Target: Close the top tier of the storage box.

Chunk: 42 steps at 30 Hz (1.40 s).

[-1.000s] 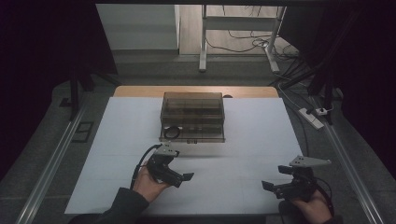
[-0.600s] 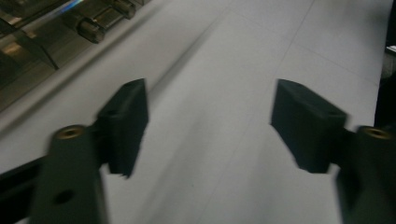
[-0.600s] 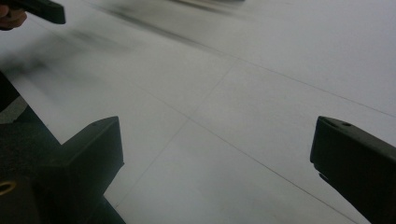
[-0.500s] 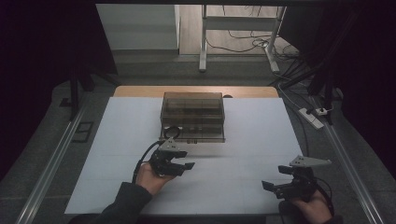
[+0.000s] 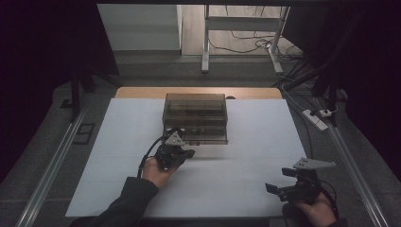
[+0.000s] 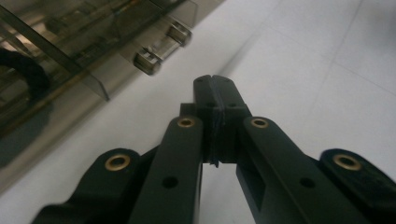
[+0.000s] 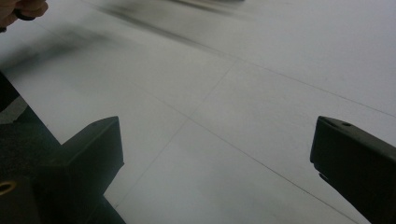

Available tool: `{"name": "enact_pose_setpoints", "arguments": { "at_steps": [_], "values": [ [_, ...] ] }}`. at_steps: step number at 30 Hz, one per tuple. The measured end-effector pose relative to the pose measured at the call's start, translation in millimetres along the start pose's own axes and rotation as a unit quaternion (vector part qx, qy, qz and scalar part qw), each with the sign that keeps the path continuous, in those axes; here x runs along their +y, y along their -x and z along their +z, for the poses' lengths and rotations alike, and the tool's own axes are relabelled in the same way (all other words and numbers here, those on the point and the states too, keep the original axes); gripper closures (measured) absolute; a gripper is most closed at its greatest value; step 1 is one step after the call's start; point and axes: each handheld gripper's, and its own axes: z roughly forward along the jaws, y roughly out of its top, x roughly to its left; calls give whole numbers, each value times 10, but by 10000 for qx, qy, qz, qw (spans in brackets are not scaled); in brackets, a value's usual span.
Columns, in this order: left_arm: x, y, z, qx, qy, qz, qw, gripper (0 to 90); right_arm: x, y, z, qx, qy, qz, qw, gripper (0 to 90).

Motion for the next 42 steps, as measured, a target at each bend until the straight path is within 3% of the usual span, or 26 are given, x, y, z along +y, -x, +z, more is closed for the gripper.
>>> {"name": "enact_pose_setpoints", "arguments": {
  "at_steps": [10,16,25,33,42],
  "values": [
    [53,-44,62,173,-26,-62,9998,885,-1,0,-2,-1,-5,-7,10000,26],
    [62,-83,93,156,-54,-106,9998,885,-2,0,-3,-3,-4,-6,10000,26],
    [99,-76,135,266,-24,-55,9996,886,-3,0,-4,-4,-2,-5,10000,26],
    [105,-167,124,337,76,-220,9992,886,-5,2,-7,-4,2,9,10000,26],
    [146,-238,138,405,85,-223,9989,886,-6,2,-8,-9,2,14,10000,26]
  ]
}}
